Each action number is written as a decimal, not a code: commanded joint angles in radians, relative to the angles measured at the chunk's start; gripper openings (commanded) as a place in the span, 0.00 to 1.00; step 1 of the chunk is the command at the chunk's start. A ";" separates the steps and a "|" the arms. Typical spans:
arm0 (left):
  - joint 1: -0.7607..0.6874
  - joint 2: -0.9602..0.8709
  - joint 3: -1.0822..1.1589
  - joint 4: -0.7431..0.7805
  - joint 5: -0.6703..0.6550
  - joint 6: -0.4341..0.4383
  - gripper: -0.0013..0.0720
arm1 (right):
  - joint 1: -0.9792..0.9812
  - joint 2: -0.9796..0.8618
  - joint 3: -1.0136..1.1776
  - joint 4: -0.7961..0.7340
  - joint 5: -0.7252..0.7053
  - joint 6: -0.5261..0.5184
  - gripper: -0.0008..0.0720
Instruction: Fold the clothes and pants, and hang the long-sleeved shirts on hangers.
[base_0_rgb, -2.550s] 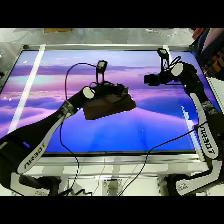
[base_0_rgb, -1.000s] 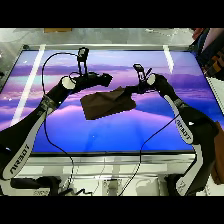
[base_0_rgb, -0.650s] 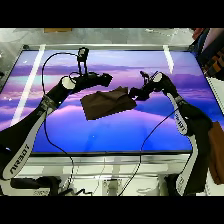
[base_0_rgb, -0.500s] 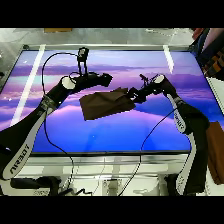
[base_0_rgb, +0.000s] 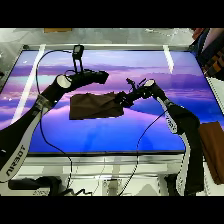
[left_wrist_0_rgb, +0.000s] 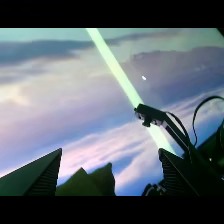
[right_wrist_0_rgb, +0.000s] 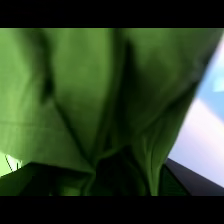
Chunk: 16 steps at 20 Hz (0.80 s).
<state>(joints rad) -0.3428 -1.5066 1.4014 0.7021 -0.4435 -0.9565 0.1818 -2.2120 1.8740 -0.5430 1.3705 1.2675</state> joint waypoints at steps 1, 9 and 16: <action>0.042 0.052 0.001 0.015 0.001 0.000 0.97 | 0.049 0.007 0.000 0.023 -0.033 -0.024 1.00; 0.066 0.143 0.001 0.076 -0.024 0.000 0.97 | 0.205 0.023 0.000 -0.004 -0.325 0.032 0.03; 0.066 0.265 0.001 0.196 -0.139 0.000 0.97 | -0.054 0.206 0.153 -0.003 -0.076 0.033 0.02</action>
<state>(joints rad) -0.2775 -1.2903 1.4014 0.8589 -0.5407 -0.9569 0.2329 -2.0830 1.9709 -0.5484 1.1889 1.2984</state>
